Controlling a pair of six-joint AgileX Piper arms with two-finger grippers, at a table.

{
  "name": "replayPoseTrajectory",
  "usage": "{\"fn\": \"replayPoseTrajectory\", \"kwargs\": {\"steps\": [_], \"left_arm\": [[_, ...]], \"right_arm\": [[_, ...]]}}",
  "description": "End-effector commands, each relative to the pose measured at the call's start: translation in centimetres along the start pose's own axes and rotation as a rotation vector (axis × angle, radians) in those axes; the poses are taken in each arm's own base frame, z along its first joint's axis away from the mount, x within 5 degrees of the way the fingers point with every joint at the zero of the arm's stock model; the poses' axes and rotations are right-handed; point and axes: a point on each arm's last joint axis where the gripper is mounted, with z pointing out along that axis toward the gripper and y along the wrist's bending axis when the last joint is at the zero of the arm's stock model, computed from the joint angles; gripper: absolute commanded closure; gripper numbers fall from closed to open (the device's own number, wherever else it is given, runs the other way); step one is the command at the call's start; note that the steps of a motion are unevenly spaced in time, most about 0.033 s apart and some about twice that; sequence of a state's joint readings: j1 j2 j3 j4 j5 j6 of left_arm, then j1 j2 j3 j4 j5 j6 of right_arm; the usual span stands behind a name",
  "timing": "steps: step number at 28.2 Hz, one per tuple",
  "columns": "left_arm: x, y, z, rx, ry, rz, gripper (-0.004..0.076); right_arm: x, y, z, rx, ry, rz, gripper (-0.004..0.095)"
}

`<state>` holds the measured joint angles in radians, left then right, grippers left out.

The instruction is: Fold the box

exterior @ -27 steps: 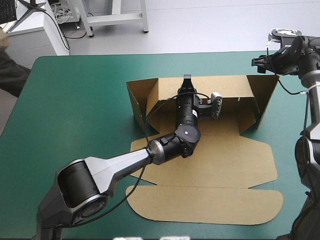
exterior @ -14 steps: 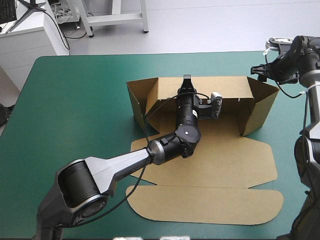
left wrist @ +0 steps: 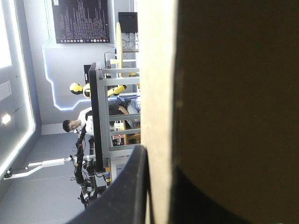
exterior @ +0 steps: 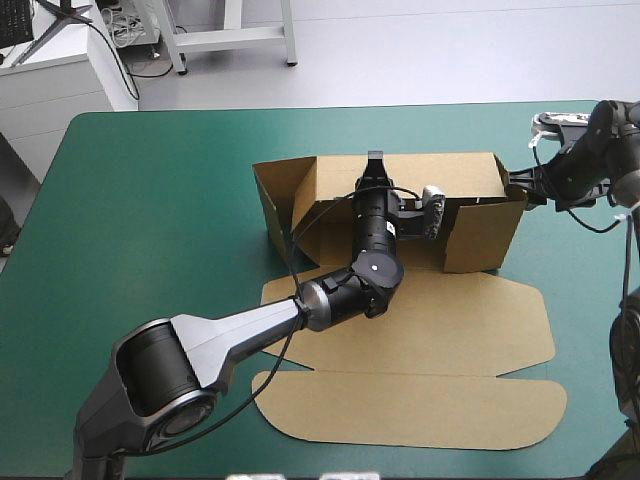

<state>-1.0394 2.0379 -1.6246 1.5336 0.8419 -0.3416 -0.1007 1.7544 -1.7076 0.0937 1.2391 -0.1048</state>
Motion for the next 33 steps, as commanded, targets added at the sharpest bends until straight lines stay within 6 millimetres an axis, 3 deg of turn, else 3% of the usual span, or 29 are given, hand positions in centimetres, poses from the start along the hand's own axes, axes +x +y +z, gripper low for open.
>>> {"fn": "replayPoseTrajectory", "kwargs": {"steps": [1, 9, 15, 20, 27, 33], "left_arm": [[-1.0, 0.9, -1.1, 0.025, -0.085, -0.066, 0.0734], [-1.0, 1.0, -1.1, 0.014, -0.087, -0.055, 0.0734], [-1.0, 1.0, -1.1, 0.012, -0.089, -0.053, 0.0734], [-1.0, 1.0, -1.2, 0.012, -0.093, -0.052, 0.0734], [-1.0, 1.0, -1.2, 0.012, -0.093, -0.052, 0.0734], [-1.1, 1.2, -1.2, -0.004, -0.097, -0.036, 0.0734]], "right_arm": [[0.8, 0.9, -3.9, -0.061, -0.089, -0.046, 0.0486], [3.3, 1.9, -2.5, -0.167, -0.018, -0.105, 0.0547], [4.3, 2.2, -4.2, -0.175, -0.059, -0.167, 0.0549], [4.2, 2.7, -4.1, -0.228, -0.083, -0.299, 0.0547], [4.3, 3.1, -1.7, -0.298, -0.047, -0.411, 0.0547], [3.3, 3.6, -1.7, -0.334, -0.186, -0.459, 0.0547]]}}
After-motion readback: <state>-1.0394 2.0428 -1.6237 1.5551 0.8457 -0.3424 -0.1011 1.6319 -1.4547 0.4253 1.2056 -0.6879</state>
